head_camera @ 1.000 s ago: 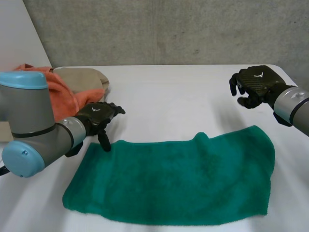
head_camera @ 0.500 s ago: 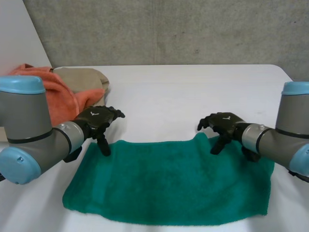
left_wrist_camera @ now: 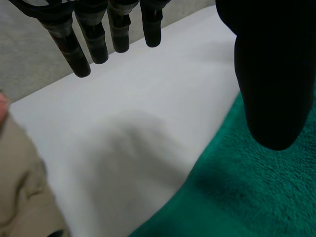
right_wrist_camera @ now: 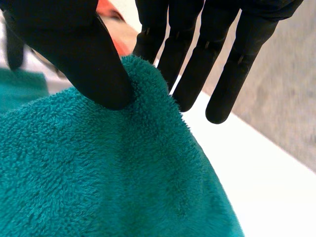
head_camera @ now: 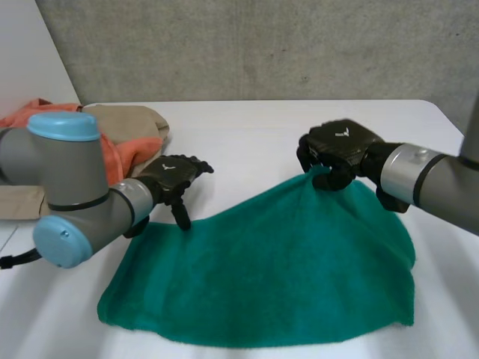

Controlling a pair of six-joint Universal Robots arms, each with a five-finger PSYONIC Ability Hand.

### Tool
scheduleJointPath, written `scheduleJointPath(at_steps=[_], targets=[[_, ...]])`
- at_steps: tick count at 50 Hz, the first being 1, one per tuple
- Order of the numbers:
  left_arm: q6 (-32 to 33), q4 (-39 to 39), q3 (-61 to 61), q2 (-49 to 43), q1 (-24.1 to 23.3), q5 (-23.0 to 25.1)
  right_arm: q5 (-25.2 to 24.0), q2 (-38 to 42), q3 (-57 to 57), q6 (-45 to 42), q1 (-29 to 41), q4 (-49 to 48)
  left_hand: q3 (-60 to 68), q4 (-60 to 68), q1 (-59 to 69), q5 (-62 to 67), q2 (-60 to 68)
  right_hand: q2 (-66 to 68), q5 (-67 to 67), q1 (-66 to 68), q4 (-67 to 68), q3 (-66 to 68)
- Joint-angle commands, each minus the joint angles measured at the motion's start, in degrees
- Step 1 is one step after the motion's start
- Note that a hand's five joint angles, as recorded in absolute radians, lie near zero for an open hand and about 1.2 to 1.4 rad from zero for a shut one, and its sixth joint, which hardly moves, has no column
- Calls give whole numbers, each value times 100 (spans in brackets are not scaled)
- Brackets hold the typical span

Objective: Fold the laundry.

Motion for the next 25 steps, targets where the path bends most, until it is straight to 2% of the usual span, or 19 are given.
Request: scheduleJointPath(at_steps=[1, 3, 4, 7, 11, 12, 15, 19, 20, 23, 25], targets=[[28, -262, 517, -481, -248, -18, -378, -882, 291, -79, 89, 84, -143, -112, -70, -256, -136, 1260, 1393, 1582, 1157, 1209], [37, -376, 623, -561, -275, -27, -378, -979, 317, -53, 80, 22, 1014, 1045, 1087, 901, 1021, 1260, 1393, 1582, 1157, 1209], [29, -507, 736, -622, -283, -1, -369, -1014, 317, -18, 72, -56, 2403, 2434, 2476, 2290, 2410, 1260, 1393, 1582, 1157, 1209], [2, -702, 904, -684, -266, 26, -343, -988, 273, 9, 45, -232, 3641, 3672, 3714, 3527, 3648, 1260, 1393, 1582, 1157, 1209], [72, -1000, 1211, -746, -292, 193, -176, -848, 89, 0, -60, -505, 6445, 6476, 6517, 6331, 6452, 1260, 1393, 1582, 1157, 1209], [90, -1079, 1403, -746, -292, 228, -89, -760, -42, 9, -78, -592, 6818, 6849, 6891, 6705, 6826, 1260, 1393, 1582, 1157, 1209], [116, -1098, 1756, -719, -240, 193, 79, -602, -271, 0, -69, -725, 6822, 6853, 6895, 6709, 6829, 1260, 1393, 1582, 1157, 1209], [81, -835, 2538, -430, -82, -123, 614, -312, -850, -70, -43, -1260, 6822, 6853, 6895, 6709, 6829, 1260, 1393, 1582, 1157, 1209], [3, -486, 2783, -220, -47, -298, 903, -233, -1078, -122, -25, -1688, 6822, 6853, 6895, 6709, 6829, 1260, 1393, 1582, 1157, 1209], [-217, 306, 2908, 193, -37, -518, 1352, -162, -1334, -158, 19, -2524, 6822, 6853, 6895, 6709, 6829, 1260, 1393, 1582, 1157, 1209], [-498, 1255, 2751, 668, -46, -686, 1634, -179, -1362, -123, 63, -3455, 6822, 6853, 6895, 6709, 6829, 1260, 1393, 1582, 1157, 1209]])
